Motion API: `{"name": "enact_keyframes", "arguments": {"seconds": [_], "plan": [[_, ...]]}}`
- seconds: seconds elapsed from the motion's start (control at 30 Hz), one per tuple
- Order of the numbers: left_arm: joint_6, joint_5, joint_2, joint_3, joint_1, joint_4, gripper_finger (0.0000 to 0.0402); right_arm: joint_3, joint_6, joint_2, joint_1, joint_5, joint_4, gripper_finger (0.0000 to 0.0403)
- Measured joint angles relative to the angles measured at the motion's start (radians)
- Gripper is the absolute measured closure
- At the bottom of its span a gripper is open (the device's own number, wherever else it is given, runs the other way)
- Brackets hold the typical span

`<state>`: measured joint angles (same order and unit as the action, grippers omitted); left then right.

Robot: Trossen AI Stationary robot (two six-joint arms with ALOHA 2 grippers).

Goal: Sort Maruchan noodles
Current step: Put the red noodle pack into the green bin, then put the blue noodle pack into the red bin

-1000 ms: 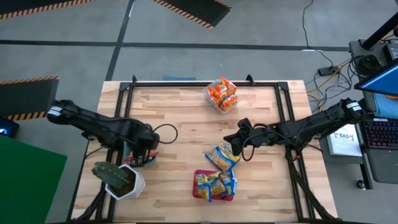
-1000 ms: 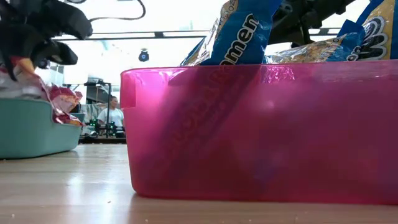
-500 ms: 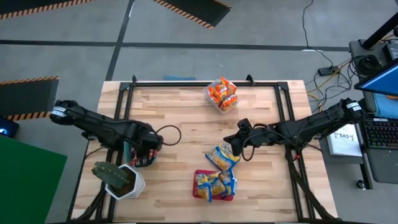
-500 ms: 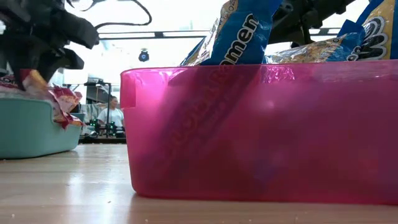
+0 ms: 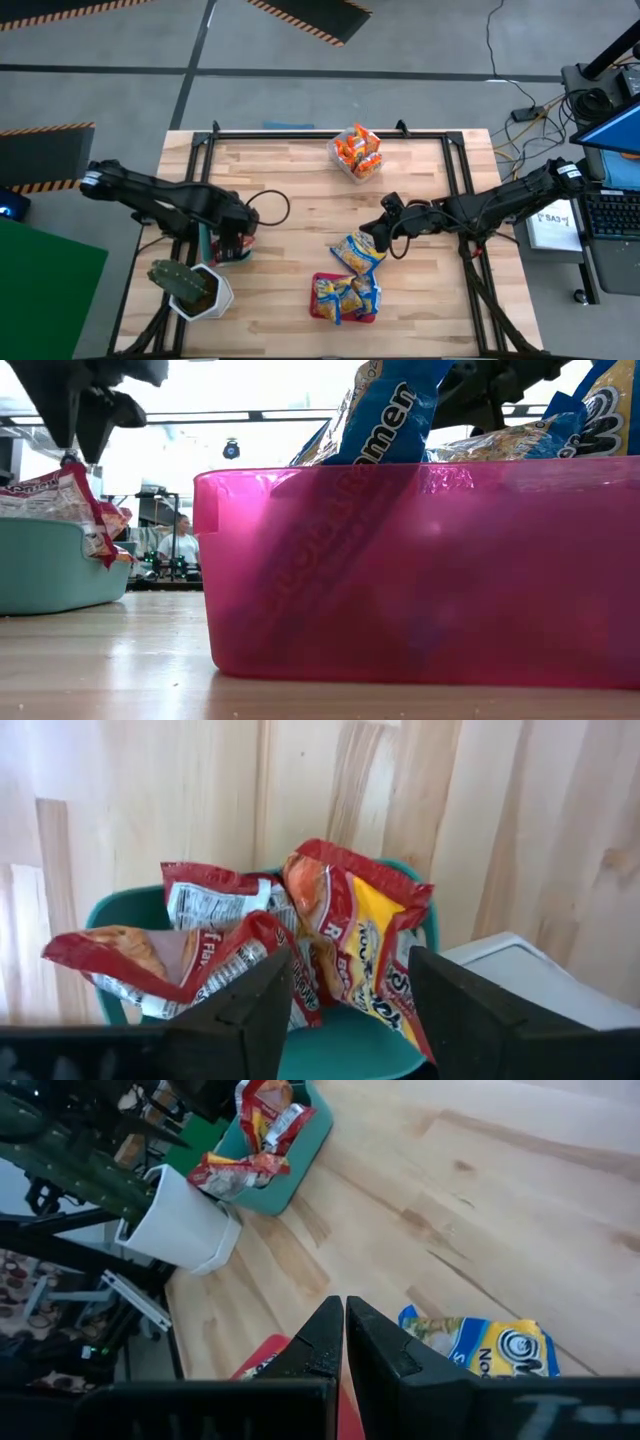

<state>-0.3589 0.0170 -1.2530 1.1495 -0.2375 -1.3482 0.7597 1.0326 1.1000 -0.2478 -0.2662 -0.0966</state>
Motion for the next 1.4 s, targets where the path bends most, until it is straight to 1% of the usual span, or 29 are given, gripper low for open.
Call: {"name": "enact_keyframes", "arguments": {"seconds": [0.1, 0.17, 0.3, 0.5, 0.57, 0.7, 0.83, 0.97, 1.03, 1.17, 1.3, 1.4], "plan": [[0.003, 0.000, 0.000, 0.016, -0.002, 0.011, 0.0231, 0.000, 0.005, 0.000, 0.000, 0.009, 0.001, 0.0394], [0.006, 0.000, 0.001, 0.003, -0.002, 0.067, 0.0243, 0.000, 0.010, 0.000, 0.000, 0.009, 0.002, 0.0394], [0.001, 0.001, -0.010, -0.078, -0.002, 0.159, 0.0272, 0.000, 0.017, 0.000, 0.000, 0.009, 0.005, 0.0394], [-0.059, -0.009, -0.025, -0.223, -0.002, 0.171, 0.0319, 0.000, 0.023, 0.000, -0.003, 0.013, 0.005, 0.0394], [-0.069, -0.036, -0.025, -0.253, -0.002, 0.172, 0.0333, 0.000, 0.023, 0.000, -0.003, 0.015, 0.005, 0.0394], [-0.069, -0.054, -0.025, -0.302, -0.002, 0.224, 0.0354, 0.000, 0.022, 0.000, -0.003, 0.014, 0.005, 0.0394], [-0.069, -0.085, -0.025, -0.333, -0.002, 0.271, 0.0361, 0.000, 0.018, 0.000, -0.003, 0.014, 0.005, 0.0394], [-0.070, -0.087, -0.015, -0.303, -0.002, 0.257, 0.0362, 0.000, 0.026, 0.000, -0.003, 0.014, 0.005, 0.0394], [-0.070, -0.081, -0.004, -0.263, -0.002, 0.258, 0.0362, 0.000, 0.049, 0.000, -0.003, 0.021, 0.005, 0.0394], [-0.070, -0.042, 0.015, -0.164, -0.002, 0.255, 0.0362, 0.000, 0.119, 0.000, -0.002, 0.067, 0.005, 0.0394], [-0.076, 0.063, 0.028, -0.076, -0.002, 0.249, 0.0362, 0.000, 0.232, 0.000, -0.002, 0.107, 0.004, 0.0394], [-0.069, 0.148, 0.030, -0.018, -0.002, 0.254, 0.0362, 0.000, 0.311, 0.004, -0.002, 0.114, -0.006, 0.0394]]}}
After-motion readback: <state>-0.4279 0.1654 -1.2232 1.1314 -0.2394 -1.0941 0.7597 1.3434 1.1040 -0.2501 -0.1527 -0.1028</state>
